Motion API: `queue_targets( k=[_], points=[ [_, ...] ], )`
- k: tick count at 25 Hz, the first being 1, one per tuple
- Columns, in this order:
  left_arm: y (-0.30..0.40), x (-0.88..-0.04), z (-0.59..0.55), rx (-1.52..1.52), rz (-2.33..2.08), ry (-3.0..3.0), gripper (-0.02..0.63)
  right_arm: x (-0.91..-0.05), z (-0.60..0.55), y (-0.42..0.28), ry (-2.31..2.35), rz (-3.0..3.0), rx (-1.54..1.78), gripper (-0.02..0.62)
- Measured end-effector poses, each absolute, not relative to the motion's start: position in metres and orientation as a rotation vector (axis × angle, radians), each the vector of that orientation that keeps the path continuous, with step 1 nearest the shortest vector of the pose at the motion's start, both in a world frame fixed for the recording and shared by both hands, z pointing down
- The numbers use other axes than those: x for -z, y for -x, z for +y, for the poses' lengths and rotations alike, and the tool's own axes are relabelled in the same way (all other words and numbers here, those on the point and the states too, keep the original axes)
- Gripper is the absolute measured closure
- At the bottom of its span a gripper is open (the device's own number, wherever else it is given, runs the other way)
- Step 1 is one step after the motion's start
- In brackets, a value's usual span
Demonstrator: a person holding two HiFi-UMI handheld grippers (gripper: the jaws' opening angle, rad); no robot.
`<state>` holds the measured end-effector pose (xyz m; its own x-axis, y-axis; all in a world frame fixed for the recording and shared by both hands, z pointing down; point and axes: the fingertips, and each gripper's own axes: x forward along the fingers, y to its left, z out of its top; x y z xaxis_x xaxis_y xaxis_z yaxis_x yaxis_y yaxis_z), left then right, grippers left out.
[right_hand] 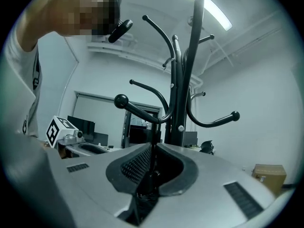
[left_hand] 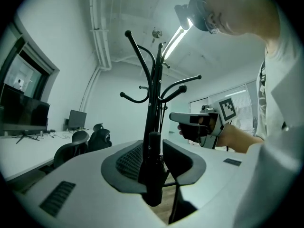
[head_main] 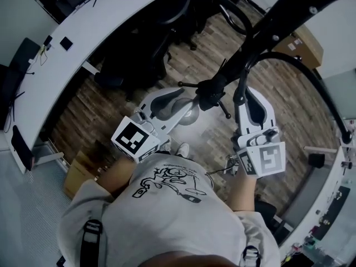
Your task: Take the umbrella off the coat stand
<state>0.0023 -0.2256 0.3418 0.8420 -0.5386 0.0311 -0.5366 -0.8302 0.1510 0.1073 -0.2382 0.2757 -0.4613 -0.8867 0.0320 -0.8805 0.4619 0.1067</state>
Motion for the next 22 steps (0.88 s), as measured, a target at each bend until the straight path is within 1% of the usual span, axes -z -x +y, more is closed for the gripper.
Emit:
queue_targets(
  k=[13,19,22],
  points=[
    [-0.072,-0.352,-0.243,-0.053,-0.701,-2.924,0.373,-0.262,-0.259,-0.102,-1.489,-2.664,0.159,0.518],
    [-0.092,-0.357,-0.251,-0.11,-0.681,-2.944,0.357,-0.26,-0.261,-0.106,-1.487,-2.677,0.168,0.518],
    [-0.1,-0.363,-0.247,-0.171,-0.666,-2.938,0.357,-0.258,-0.254,-0.108,-1.483,-2.692,0.17,0.543]
  ],
)
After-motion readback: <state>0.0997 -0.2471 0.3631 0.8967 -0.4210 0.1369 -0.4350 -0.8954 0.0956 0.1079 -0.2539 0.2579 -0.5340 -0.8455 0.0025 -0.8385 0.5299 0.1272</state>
